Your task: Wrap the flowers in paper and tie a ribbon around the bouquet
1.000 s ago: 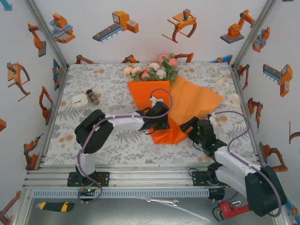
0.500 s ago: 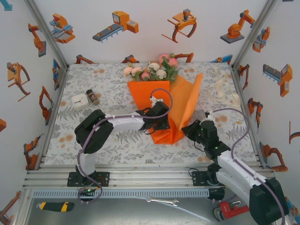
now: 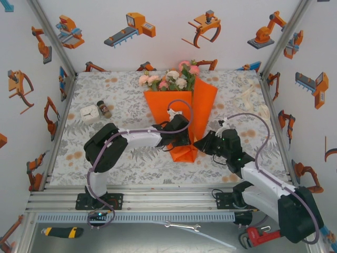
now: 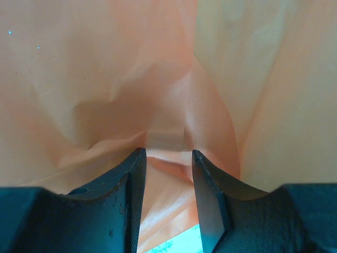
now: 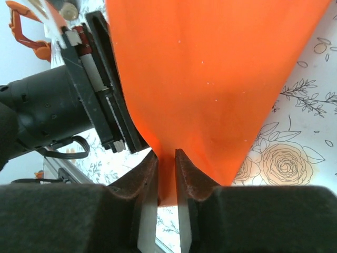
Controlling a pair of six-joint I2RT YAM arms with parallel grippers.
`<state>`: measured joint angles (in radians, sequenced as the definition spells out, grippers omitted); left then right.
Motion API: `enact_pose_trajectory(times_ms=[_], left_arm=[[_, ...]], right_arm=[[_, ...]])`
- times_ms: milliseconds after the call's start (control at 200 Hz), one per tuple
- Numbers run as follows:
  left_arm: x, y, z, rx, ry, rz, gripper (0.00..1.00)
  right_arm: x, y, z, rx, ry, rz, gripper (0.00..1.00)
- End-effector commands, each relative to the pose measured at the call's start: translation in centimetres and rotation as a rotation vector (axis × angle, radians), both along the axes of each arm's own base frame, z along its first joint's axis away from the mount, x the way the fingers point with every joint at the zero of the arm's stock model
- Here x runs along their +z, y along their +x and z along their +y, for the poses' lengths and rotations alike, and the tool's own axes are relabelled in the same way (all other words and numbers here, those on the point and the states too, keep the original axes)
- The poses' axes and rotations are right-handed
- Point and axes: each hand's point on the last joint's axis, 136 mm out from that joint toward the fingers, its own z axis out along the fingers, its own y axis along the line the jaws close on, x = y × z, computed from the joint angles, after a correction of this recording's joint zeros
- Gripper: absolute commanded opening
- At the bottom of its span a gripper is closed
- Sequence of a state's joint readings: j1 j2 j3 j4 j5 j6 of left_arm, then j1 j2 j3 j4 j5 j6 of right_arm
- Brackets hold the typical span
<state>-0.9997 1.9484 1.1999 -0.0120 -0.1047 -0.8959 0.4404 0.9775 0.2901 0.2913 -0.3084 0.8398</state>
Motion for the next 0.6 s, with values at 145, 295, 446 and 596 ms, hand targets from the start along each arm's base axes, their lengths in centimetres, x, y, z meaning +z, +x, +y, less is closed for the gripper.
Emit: enact_pose_trajectory(times_ms=[145, 295, 446, 596], left_arm=[[0.4, 0.0, 1.9, 0.08, -0.072, 0.054, 0.42], [2.0, 0.6, 2.8, 0.112, -0.123, 0.048, 0.44], [3.5, 1.0, 3.7, 0.121, -0.133, 0.028, 0.45], [4.1, 0.9, 5.2, 0.132, -0.108, 0.005, 0.45]], right_arm=[[1.7, 1.8, 1.2, 0.031, -0.004, -0.077, 0.01], [1.4, 1.8, 1.0, 0.033, -0.027, -0.077, 0.0], [1.3, 1.8, 0.6, 0.013, -0.033, -0.081, 0.0], [1.3, 1.7, 0.5, 0.009, -0.039, -0.081, 0.0]])
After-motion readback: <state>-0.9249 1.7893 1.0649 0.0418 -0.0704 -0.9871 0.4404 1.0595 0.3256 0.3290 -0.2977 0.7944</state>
